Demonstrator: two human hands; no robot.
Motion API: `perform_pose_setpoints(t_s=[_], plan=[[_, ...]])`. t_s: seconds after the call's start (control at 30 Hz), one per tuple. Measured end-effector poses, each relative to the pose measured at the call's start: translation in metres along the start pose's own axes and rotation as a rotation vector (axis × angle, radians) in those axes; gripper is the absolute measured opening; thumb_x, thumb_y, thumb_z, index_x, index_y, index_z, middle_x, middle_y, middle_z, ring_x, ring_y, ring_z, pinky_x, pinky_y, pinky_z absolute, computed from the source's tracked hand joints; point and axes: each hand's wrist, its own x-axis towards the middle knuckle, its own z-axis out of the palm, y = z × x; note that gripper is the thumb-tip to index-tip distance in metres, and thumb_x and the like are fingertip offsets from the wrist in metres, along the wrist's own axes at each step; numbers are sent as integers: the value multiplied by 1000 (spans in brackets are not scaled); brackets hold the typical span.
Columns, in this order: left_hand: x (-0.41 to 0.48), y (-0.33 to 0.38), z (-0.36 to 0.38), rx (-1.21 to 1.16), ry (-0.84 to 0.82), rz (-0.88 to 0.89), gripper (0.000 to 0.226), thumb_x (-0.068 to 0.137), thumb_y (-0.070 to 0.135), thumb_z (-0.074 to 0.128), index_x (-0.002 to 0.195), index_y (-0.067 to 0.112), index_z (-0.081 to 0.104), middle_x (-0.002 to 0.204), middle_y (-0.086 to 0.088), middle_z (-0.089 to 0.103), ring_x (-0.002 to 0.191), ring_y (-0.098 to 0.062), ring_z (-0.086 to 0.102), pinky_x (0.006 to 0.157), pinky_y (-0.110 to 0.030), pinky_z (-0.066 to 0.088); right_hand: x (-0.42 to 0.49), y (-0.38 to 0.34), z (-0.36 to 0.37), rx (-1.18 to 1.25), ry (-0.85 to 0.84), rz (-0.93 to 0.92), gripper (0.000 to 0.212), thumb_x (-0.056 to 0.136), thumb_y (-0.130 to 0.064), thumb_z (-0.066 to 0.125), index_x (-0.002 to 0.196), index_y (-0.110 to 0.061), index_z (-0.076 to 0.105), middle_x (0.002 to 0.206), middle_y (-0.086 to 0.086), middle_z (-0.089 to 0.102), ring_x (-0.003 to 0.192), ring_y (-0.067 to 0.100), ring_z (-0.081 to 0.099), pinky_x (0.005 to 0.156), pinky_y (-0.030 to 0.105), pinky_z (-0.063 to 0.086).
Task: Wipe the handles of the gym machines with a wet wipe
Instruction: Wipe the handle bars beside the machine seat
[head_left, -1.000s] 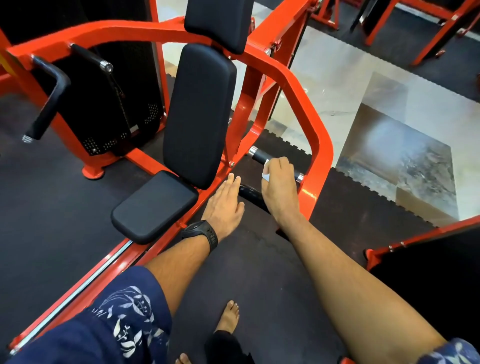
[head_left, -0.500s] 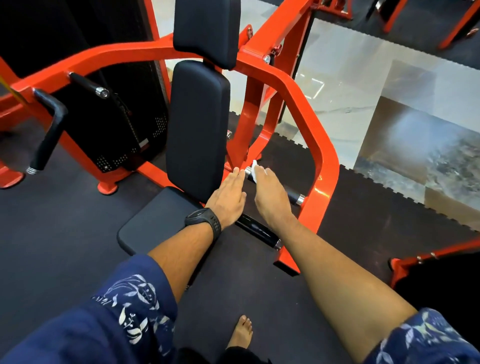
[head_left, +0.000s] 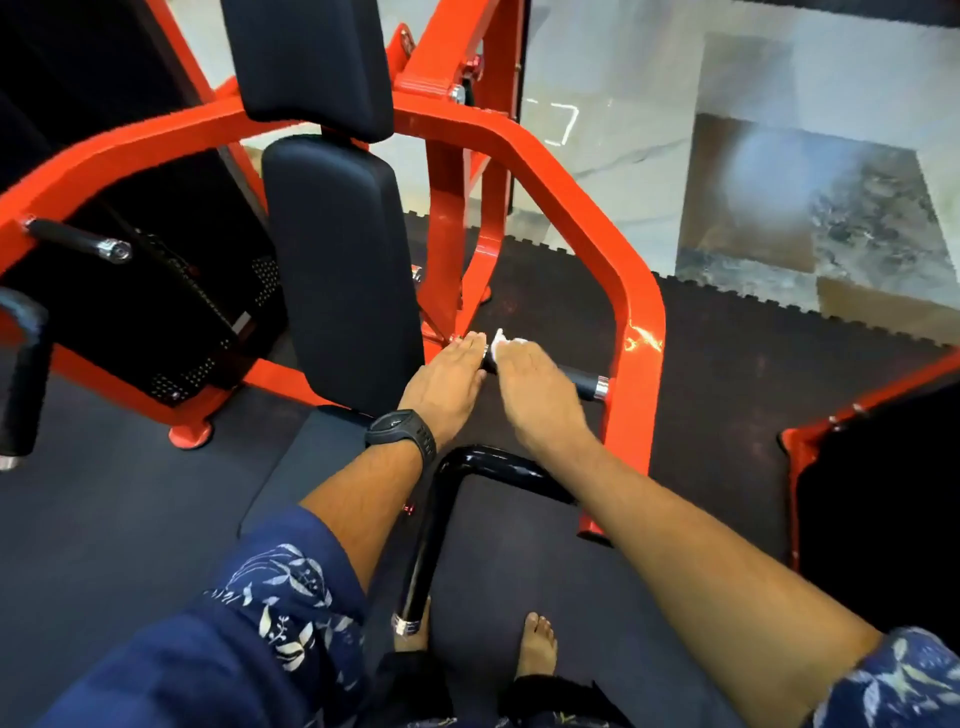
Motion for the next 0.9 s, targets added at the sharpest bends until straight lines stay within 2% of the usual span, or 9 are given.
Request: perform_pose_setpoints(t_s=[0.13, 0.23, 0.3, 0.37, 0.43, 0.53, 0.7, 0.8, 0.9], plan=[[8, -5, -9, 68, -14, 103, 49, 108, 18, 38, 155, 10, 30, 162, -7, 31, 150, -20, 27, 120, -28, 20, -11, 14, -11, -110, -12, 329, 38, 96, -1, 43, 134, -7, 48, 117, 9, 58, 114, 27, 54, 90, 36, 45], [12, -11, -10, 65, -32, 153, 48, 108, 19, 38, 155, 12, 32, 162, -6, 32, 150, -19, 27, 120, -30, 23, 2, -21, -8, -6, -29, 444, 34, 98, -2, 42, 131, -6, 51, 118, 11, 57, 109, 27, 58, 82, 36, 51], [16, -17, -12, 62, -59, 185, 49, 108, 19, 37, 156, 15, 32, 162, -4, 31, 150, -19, 26, 119, -33, 27, 12, -45, 0, 111, -3, 328, 36, 99, -4, 44, 134, -1, 52, 124, 16, 56, 116, 31, 57, 90, 39, 51], [16, -17, -13, 83, -56, 195, 48, 108, 20, 38, 155, 14, 33, 161, -4, 33, 150, -20, 27, 117, -36, 31, 14, -38, -1, 43, -26, 209, 38, 97, -7, 51, 134, -5, 51, 123, 13, 57, 121, 28, 54, 95, 38, 49], [17, -19, -14, 115, -62, 208, 48, 108, 23, 38, 154, 12, 33, 160, -5, 36, 149, -21, 29, 115, -40, 35, 3, -16, -6, -47, -50, 334, 34, 92, -5, 52, 126, -12, 54, 113, 7, 59, 112, 25, 57, 85, 37, 49], [16, -19, -13, 118, -84, 219, 45, 107, 23, 39, 151, 11, 36, 158, -6, 39, 148, -23, 31, 112, -43, 39, -13, -9, -6, -203, 28, 531, 44, 84, -2, 51, 127, -4, 58, 117, 14, 62, 118, 30, 57, 95, 35, 49], [18, -19, -17, 131, -96, 237, 44, 106, 21, 42, 148, 9, 38, 156, -9, 40, 147, -25, 31, 109, -43, 40, 14, -47, 0, 8, 27, 358, 23, 93, -5, 54, 115, -6, 61, 114, 12, 59, 112, 27, 56, 87, 38, 53], [16, -18, -20, 160, -103, 257, 42, 106, 22, 42, 146, 9, 40, 154, -8, 42, 145, -25, 33, 108, -45, 41, 5, -15, -15, -47, -82, 478, 23, 88, -13, 62, 111, -13, 61, 109, 8, 63, 107, 27, 59, 84, 40, 51], [17, -17, -20, 156, -102, 250, 41, 106, 23, 41, 145, 10, 40, 155, -8, 42, 146, -25, 32, 109, -44, 41, 5, -21, -20, -146, -66, 582, 16, 88, -12, 63, 103, -14, 60, 105, 6, 63, 101, 25, 61, 80, 37, 51]])
